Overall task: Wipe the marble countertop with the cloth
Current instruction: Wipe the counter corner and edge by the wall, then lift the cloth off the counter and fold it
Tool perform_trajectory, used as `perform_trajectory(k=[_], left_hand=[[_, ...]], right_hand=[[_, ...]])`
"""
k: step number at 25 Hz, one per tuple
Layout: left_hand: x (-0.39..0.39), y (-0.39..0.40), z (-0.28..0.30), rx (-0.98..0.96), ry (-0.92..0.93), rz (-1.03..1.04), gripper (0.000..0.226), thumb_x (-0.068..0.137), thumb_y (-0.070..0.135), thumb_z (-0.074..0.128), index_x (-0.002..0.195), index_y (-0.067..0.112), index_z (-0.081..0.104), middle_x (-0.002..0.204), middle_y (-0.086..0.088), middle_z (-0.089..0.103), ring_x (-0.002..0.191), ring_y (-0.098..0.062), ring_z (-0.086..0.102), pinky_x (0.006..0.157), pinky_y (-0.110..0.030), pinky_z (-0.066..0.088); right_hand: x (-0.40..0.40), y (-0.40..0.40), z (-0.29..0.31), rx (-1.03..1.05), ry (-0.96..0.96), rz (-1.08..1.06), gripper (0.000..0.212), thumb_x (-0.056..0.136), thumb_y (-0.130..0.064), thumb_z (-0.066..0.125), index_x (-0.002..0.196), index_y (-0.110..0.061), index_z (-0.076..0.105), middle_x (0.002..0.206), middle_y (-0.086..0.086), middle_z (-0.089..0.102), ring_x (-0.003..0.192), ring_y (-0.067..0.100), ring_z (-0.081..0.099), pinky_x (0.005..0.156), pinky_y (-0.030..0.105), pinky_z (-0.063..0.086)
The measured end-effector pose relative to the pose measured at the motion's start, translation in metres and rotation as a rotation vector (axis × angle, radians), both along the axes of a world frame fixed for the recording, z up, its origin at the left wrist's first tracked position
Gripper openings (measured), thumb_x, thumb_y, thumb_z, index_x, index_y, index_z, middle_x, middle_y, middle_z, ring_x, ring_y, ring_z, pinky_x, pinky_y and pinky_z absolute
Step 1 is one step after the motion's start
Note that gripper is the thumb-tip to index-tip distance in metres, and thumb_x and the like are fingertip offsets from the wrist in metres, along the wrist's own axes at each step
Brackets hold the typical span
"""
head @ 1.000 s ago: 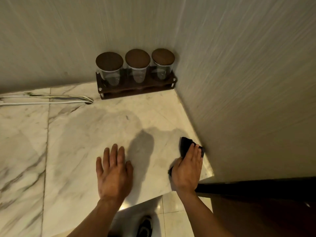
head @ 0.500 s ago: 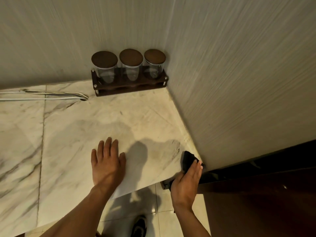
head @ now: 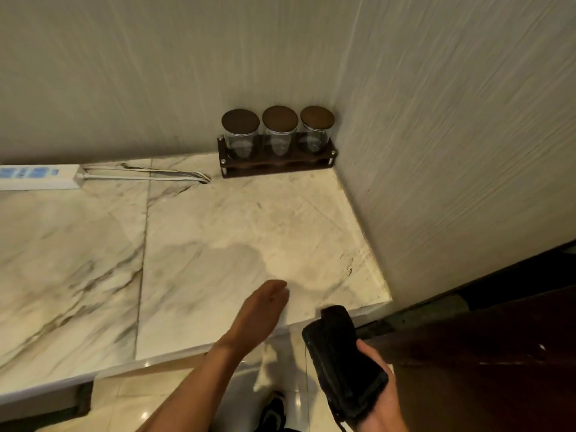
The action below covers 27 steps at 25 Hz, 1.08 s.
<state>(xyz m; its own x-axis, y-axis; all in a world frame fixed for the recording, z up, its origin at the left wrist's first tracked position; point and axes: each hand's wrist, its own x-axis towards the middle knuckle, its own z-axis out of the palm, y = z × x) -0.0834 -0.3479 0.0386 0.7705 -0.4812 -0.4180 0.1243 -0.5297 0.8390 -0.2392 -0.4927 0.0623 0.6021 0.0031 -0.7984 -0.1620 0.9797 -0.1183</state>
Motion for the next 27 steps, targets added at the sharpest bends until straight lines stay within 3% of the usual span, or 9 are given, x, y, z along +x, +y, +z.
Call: perform_trajectory(k=[3,6,8,10,13,18,22,24,27], left_hand=[[-0.005,0.021,0.016,-0.151,0.426,0.061,0.027,0.092,0.044,0.051,0.103,0.024,0.065,0.109,-0.004,0.067,0.097,-0.019,0.063,0.092,-0.035,0.048],[0.002,0.055,0.024,-0.129,0.573,0.023,0.045,0.082,0.053,0.06,0.099,0.014,0.071,0.101,-0.007,0.073,0.092,-0.024,0.068,0.072,-0.029,0.053],[0.007,0.085,0.029,-0.123,0.579,0.122,0.034,0.077,0.045,0.066,0.086,0.012,0.071,0.086,-0.005,0.07,0.074,-0.018,0.066,0.061,-0.026,0.046],[0.012,0.116,0.031,-0.115,0.547,0.211,0.021,0.077,0.033,0.067,0.086,0.014,0.071,0.083,-0.007,0.066,0.073,-0.02,0.059,0.064,-0.027,0.042],[0.017,0.169,0.034,-0.162,0.527,0.376,0.017,0.083,0.02,0.066,0.097,0.011,0.068,0.083,-0.01,0.072,0.07,-0.021,0.066,0.057,-0.029,0.051],[0.017,0.256,0.03,-0.272,0.484,0.682,0.008,0.089,0.005,0.058,0.097,0.003,0.061,0.081,-0.016,0.069,0.071,-0.024,0.062,0.063,-0.034,0.049],[0.019,0.298,0.022,-0.375,0.507,0.82,0.016,0.09,0.001,0.054,0.104,-0.001,0.059,0.083,-0.018,0.072,0.072,-0.028,0.068,0.081,-0.046,0.052],[0.022,0.312,0.015,-0.392,0.536,0.876,0.018,0.091,0.006,0.054,0.105,-0.004,0.058,0.088,-0.022,0.067,0.083,-0.034,0.066,0.087,-0.051,0.052],[0.029,0.323,0.0,-0.279,0.536,0.926,0.016,0.092,0.007,0.055,0.102,-0.004,0.058,0.088,-0.023,0.063,0.076,-0.033,0.064,0.076,-0.044,0.056]], right_hand=[[0.015,0.018,0.01,0.064,0.024,0.122,0.049,0.091,-0.038,0.047,0.112,0.002,0.068,0.12,0.027,0.063,0.105,0.044,0.063,0.095,0.051,0.045],[0.037,0.04,0.016,0.051,0.058,0.246,0.059,0.091,-0.047,0.048,0.089,0.006,0.075,0.095,0.029,0.071,0.078,0.044,0.071,0.078,0.048,0.044],[0.051,0.065,0.027,0.08,0.024,0.324,0.061,0.091,-0.049,0.046,0.102,0.006,0.071,0.112,0.03,0.066,0.095,0.044,0.068,0.089,0.051,0.043],[0.063,0.088,0.035,0.099,-0.02,0.393,0.065,0.09,-0.047,0.046,0.126,0.006,0.056,0.137,0.029,0.049,0.119,0.043,0.055,0.103,0.05,0.04],[0.083,0.116,0.02,0.015,-0.037,0.485,0.063,0.091,-0.051,0.044,0.117,0.003,0.065,0.119,0.029,0.063,0.102,0.044,0.065,0.077,0.047,0.056],[0.137,0.175,0.006,-0.264,-0.028,0.69,0.039,0.089,-0.033,0.059,0.109,-0.001,0.069,0.106,0.023,0.071,0.095,0.037,0.069,0.063,0.045,0.059],[0.198,0.219,-0.005,-0.52,-0.11,0.898,0.022,0.09,-0.012,0.058,0.109,-0.003,0.065,0.095,0.017,0.072,0.088,0.027,0.067,0.07,0.04,0.058],[0.229,0.239,-0.009,-0.675,-0.171,0.991,0.027,0.086,0.002,0.054,0.109,-0.007,0.064,0.098,0.017,0.069,0.089,0.026,0.065,0.07,0.038,0.057],[0.266,0.268,-0.014,-0.904,-0.173,1.061,0.038,0.079,0.01,0.054,0.105,-0.014,0.066,0.101,0.01,0.068,0.086,0.022,0.065,0.057,0.028,0.053]])
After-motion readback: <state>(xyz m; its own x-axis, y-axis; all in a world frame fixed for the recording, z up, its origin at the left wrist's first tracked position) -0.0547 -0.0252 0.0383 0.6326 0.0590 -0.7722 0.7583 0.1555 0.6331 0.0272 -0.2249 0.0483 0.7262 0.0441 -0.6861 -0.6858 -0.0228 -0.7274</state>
